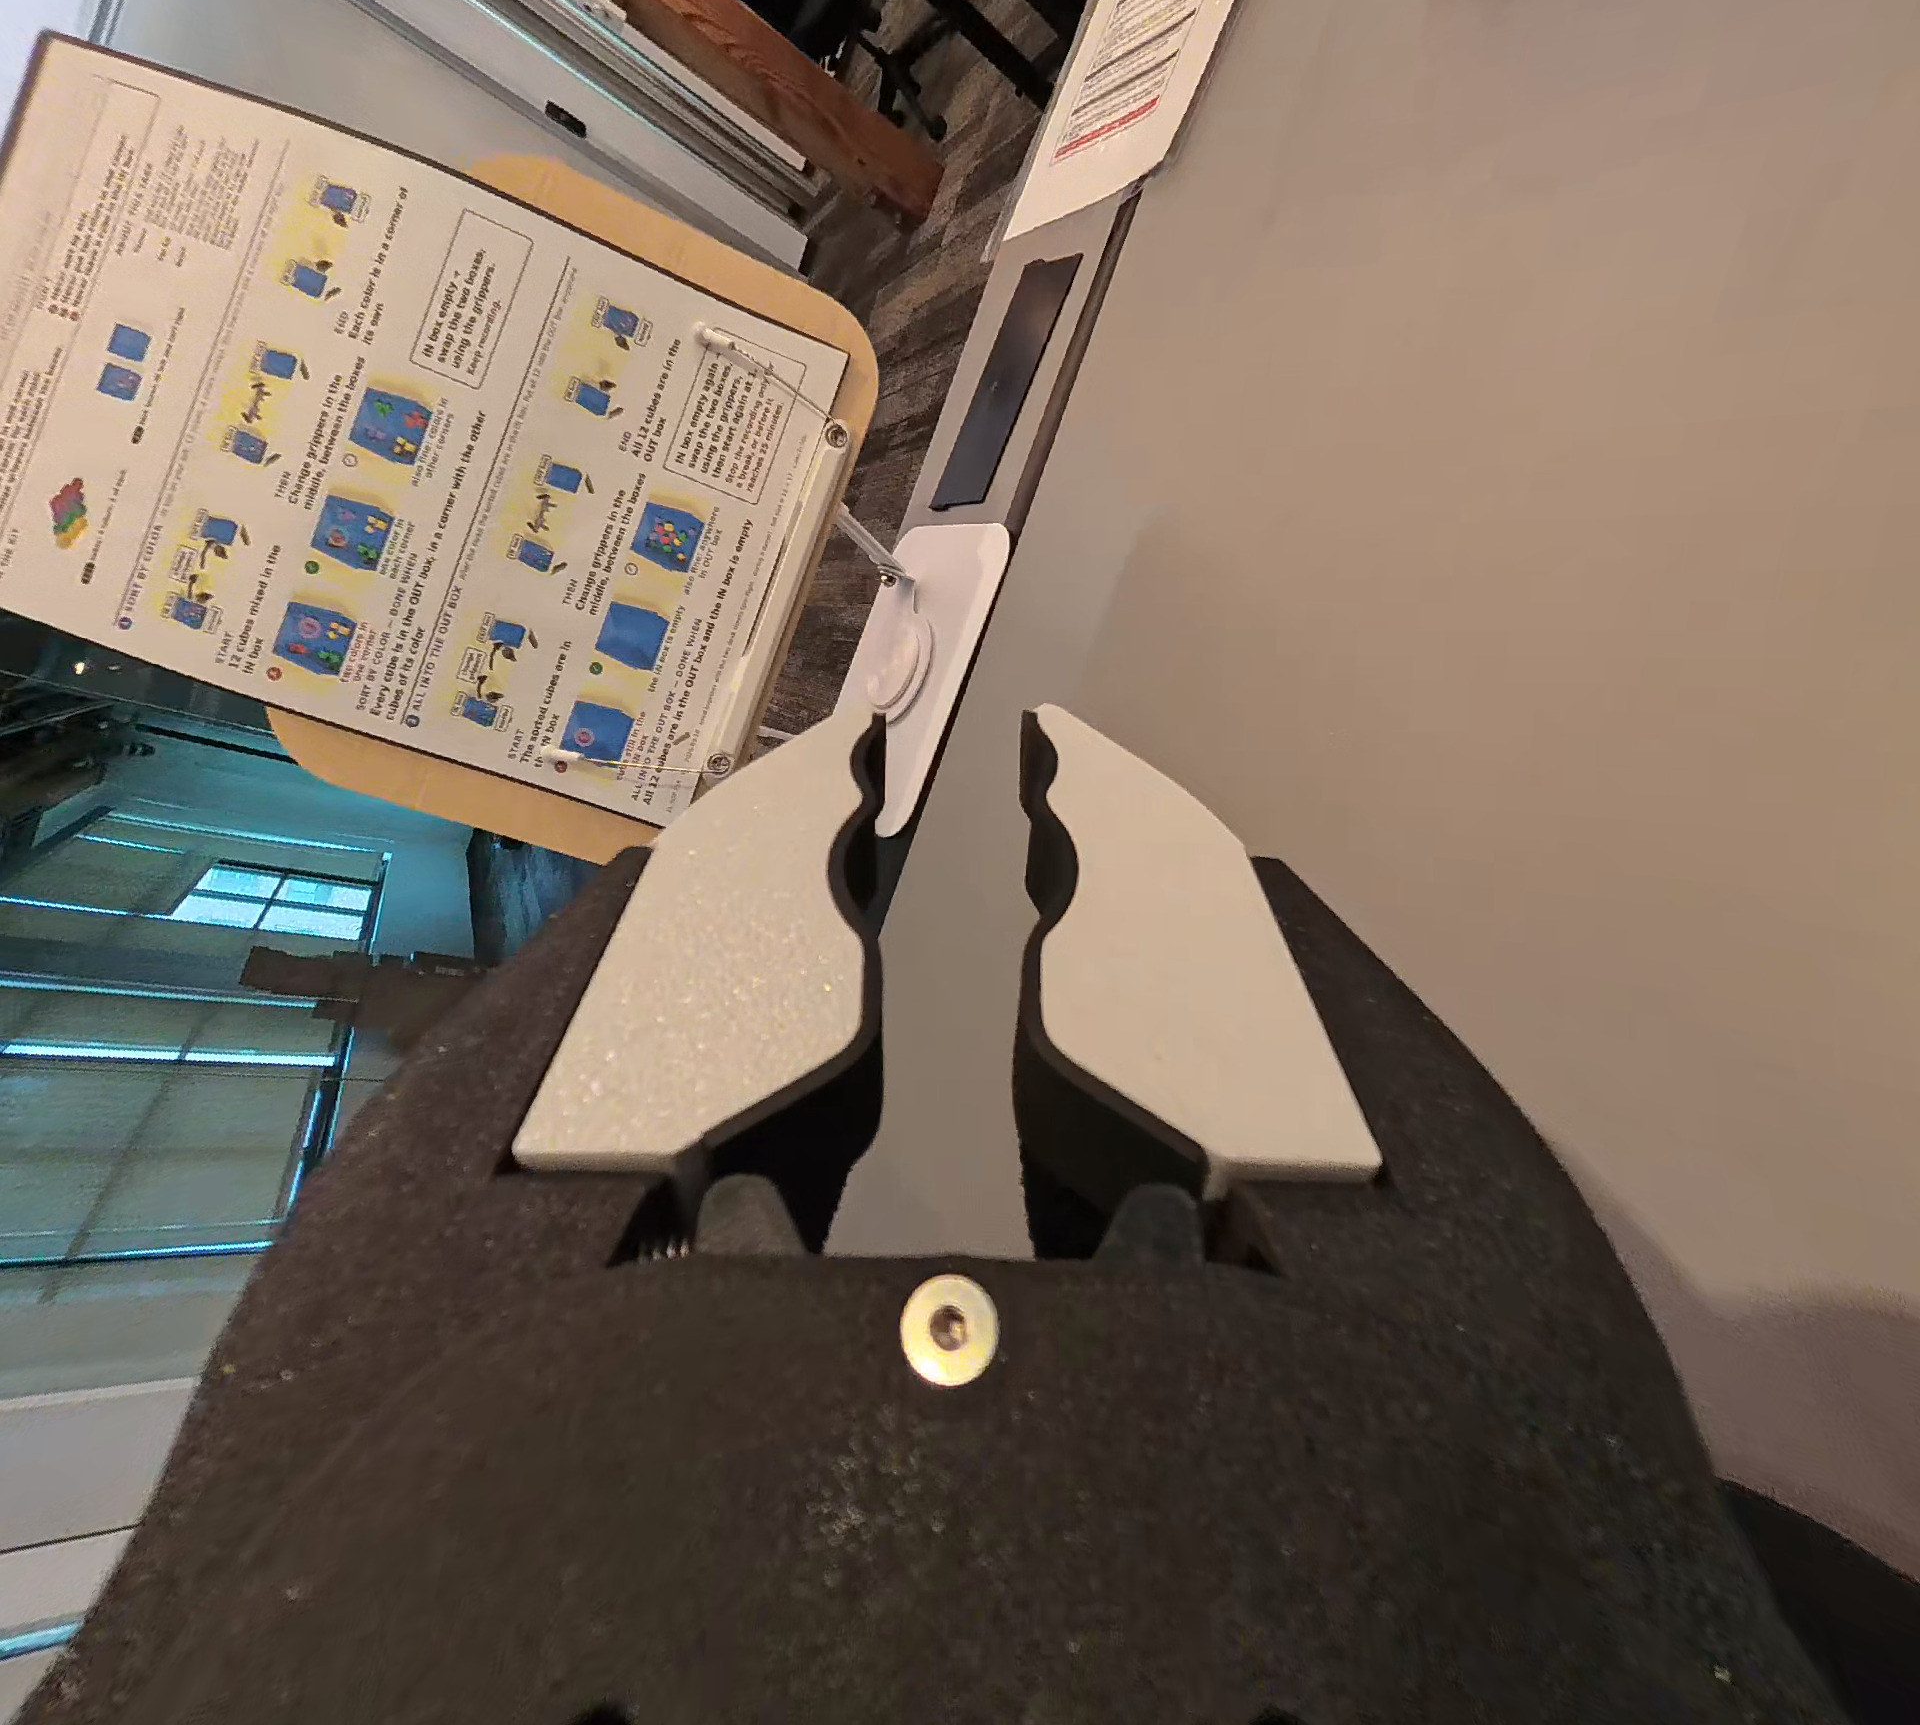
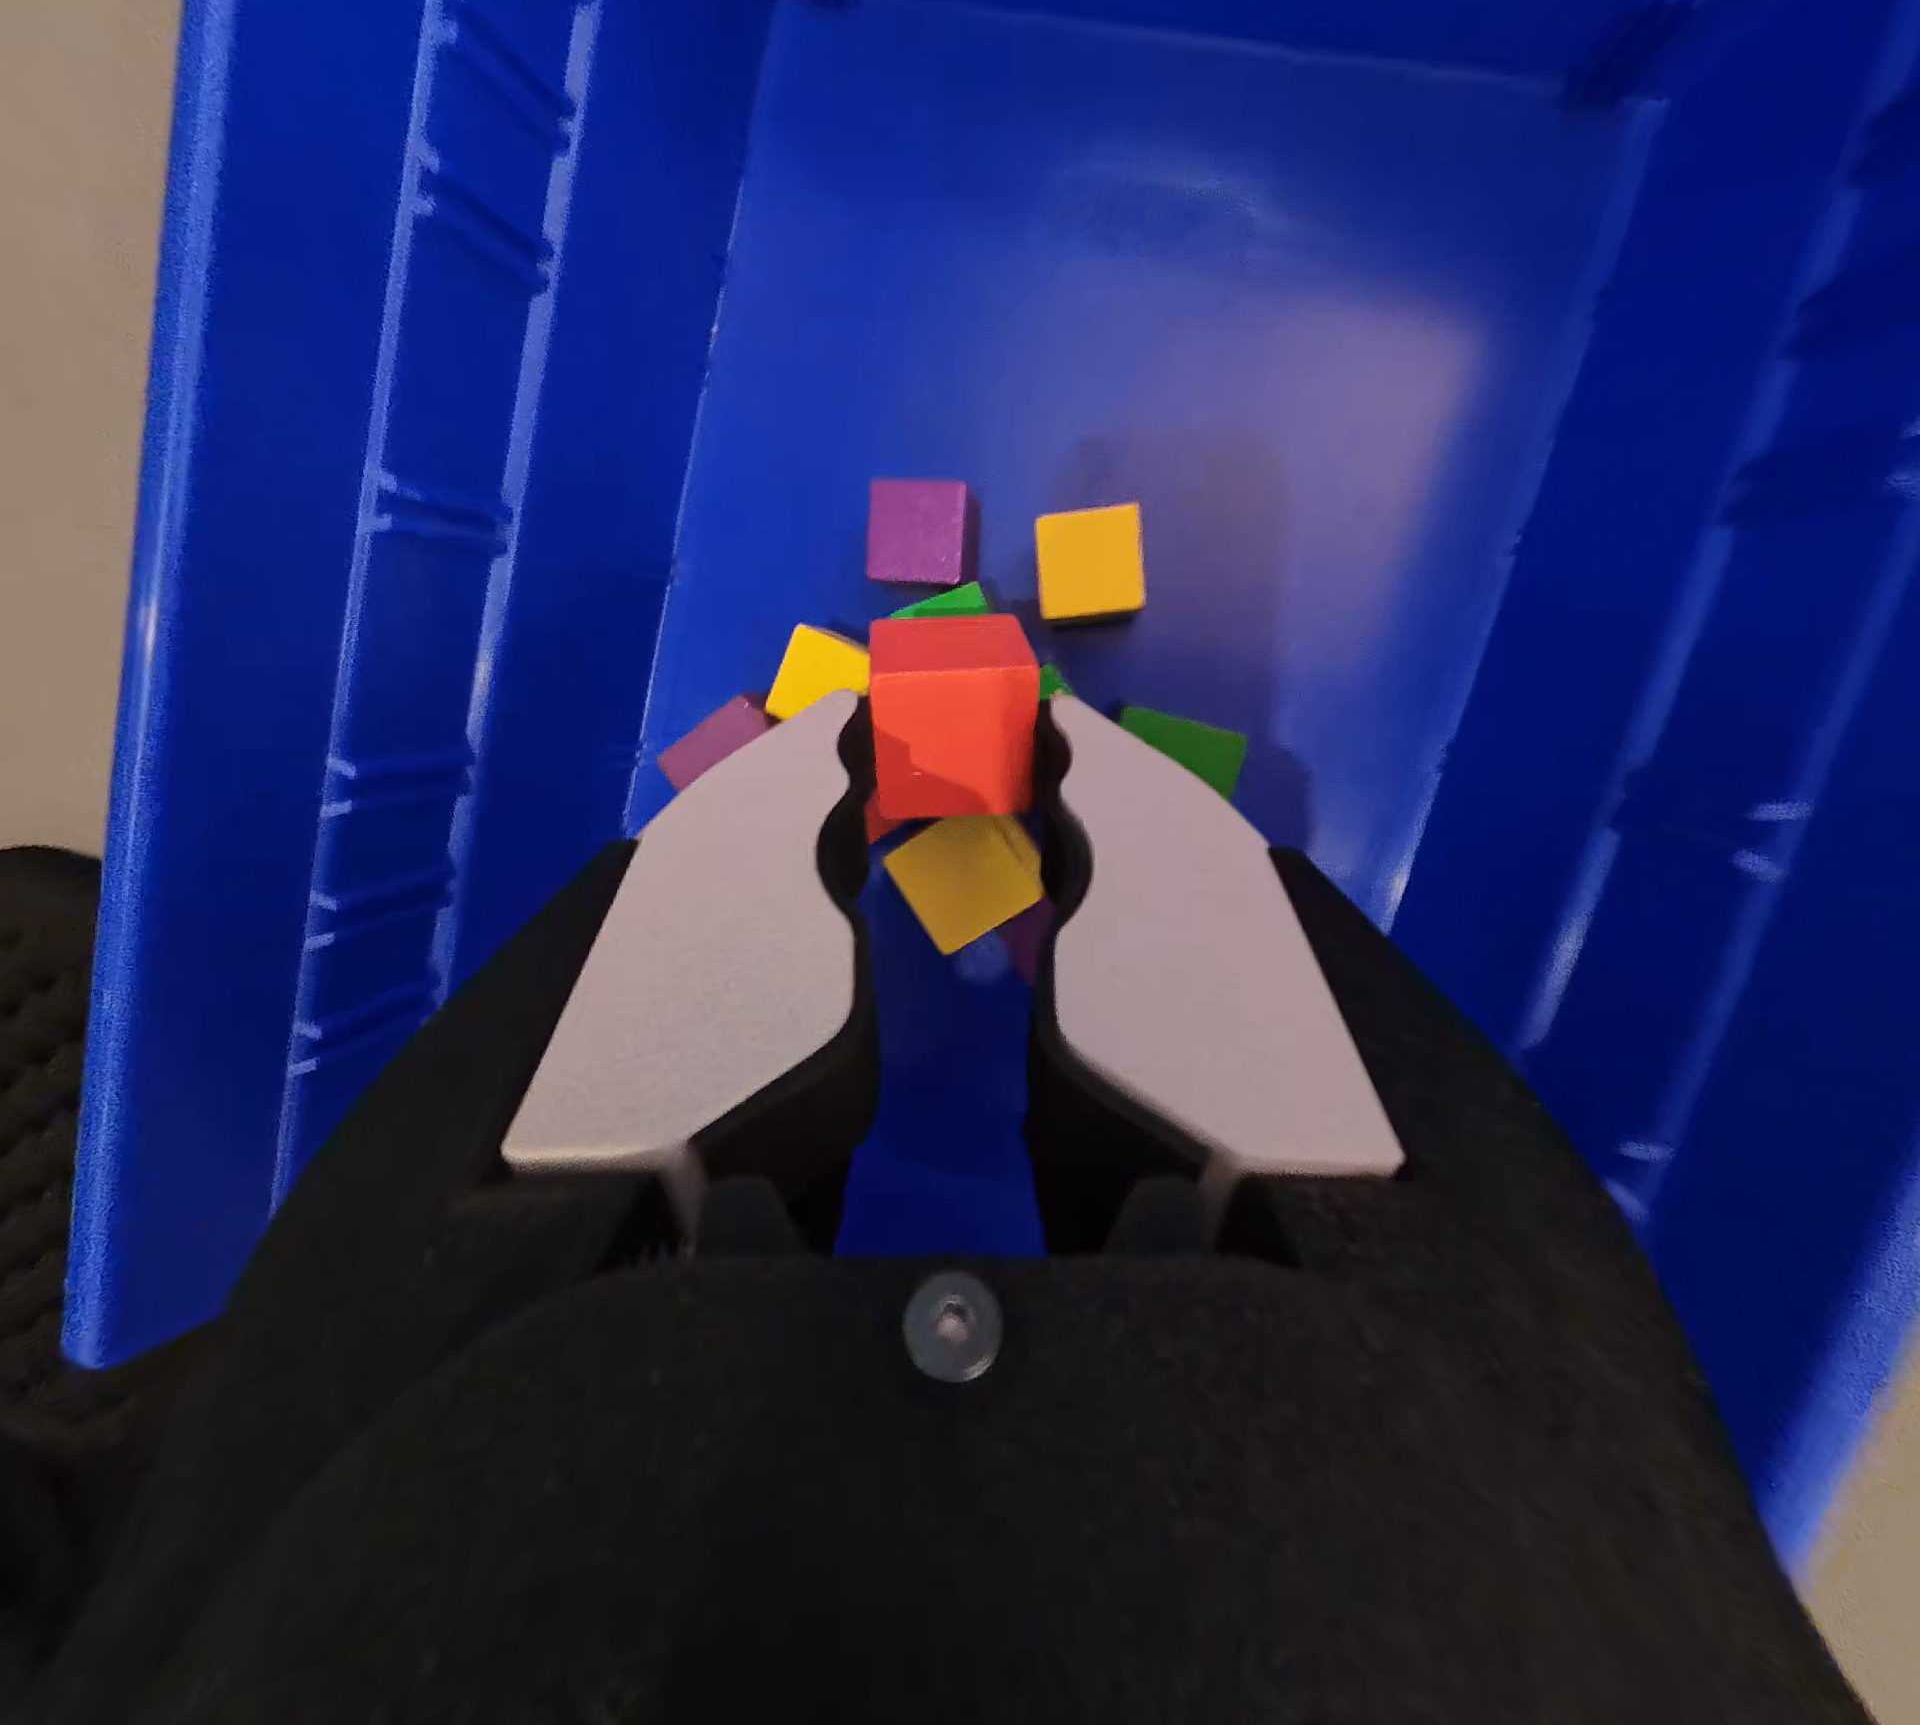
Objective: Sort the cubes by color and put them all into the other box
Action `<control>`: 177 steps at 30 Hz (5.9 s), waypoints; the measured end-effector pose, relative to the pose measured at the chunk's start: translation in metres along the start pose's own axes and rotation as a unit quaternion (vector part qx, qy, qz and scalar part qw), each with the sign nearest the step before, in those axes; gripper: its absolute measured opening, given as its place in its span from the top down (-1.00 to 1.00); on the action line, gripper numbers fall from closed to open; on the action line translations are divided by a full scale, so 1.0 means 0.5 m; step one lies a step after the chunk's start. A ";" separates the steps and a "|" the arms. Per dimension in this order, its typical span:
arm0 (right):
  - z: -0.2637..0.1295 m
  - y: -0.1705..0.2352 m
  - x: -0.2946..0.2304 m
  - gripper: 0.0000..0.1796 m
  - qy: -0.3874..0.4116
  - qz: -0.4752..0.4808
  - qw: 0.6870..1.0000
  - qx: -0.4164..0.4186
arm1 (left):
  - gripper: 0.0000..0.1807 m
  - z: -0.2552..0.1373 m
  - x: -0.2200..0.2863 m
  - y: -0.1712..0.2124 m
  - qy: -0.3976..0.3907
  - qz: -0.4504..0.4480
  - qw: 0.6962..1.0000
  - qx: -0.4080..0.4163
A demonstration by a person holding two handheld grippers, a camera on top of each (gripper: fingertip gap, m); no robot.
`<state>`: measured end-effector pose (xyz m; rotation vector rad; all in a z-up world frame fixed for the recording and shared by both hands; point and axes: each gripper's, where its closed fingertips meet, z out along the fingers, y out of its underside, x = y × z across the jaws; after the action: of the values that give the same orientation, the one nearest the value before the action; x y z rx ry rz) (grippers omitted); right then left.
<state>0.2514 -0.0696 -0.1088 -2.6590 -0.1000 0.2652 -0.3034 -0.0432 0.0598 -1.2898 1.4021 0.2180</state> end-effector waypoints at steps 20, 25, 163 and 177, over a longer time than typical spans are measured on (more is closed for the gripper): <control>-0.014 -0.054 0.100 0.59 0.034 0.068 0.997 0.019 | 0.74 -0.098 -0.064 0.113 -0.067 0.010 0.993 -0.093; -0.130 -0.116 0.004 0.56 0.012 0.008 0.990 0.143 | 0.74 -0.197 -0.175 0.310 -0.098 -0.101 0.971 -0.191; -0.237 0.051 0.158 0.34 0.187 -0.021 0.979 0.077 | 0.45 -0.230 -0.085 0.382 -0.132 -0.260 0.911 -0.290; -0.087 0.084 0.186 0.93 0.107 0.097 0.984 -0.106 | 0.25 -0.325 -0.023 0.532 -0.202 -0.436 0.812 -0.332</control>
<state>0.3523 -0.1155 -0.1055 -2.8932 0.2133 0.0293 -0.6052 -0.0577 -0.0176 -2.1787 0.2456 0.3348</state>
